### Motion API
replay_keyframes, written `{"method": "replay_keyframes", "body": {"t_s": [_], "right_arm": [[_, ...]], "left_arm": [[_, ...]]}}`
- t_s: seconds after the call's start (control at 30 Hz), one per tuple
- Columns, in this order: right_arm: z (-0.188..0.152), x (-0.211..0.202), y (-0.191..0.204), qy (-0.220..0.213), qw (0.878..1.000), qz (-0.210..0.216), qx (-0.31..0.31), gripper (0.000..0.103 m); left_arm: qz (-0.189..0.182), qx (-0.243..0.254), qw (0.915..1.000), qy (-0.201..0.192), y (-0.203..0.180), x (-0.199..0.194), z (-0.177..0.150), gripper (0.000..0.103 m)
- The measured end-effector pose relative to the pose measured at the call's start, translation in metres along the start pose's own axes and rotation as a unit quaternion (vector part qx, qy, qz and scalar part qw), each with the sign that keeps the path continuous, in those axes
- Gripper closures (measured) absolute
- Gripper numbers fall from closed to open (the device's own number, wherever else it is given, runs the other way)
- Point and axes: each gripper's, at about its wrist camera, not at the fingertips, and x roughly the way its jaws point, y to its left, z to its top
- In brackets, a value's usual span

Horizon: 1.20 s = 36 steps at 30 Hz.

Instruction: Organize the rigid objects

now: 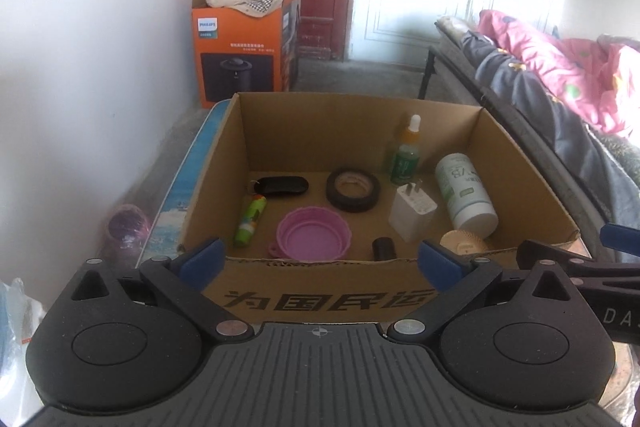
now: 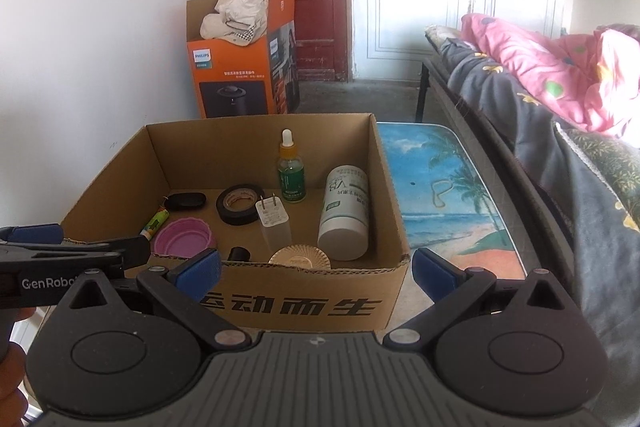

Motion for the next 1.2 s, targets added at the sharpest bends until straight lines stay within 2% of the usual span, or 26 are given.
{"method": "replay_keyframes", "body": {"t_s": [1.2], "right_arm": [[0.003,0.008,-0.011,0.012,1.0,-0.003,0.005,0.0]], "left_arm": [[0.012,0.021,0.9997,0.007,-0.005,0.002,0.003,0.001]]}}
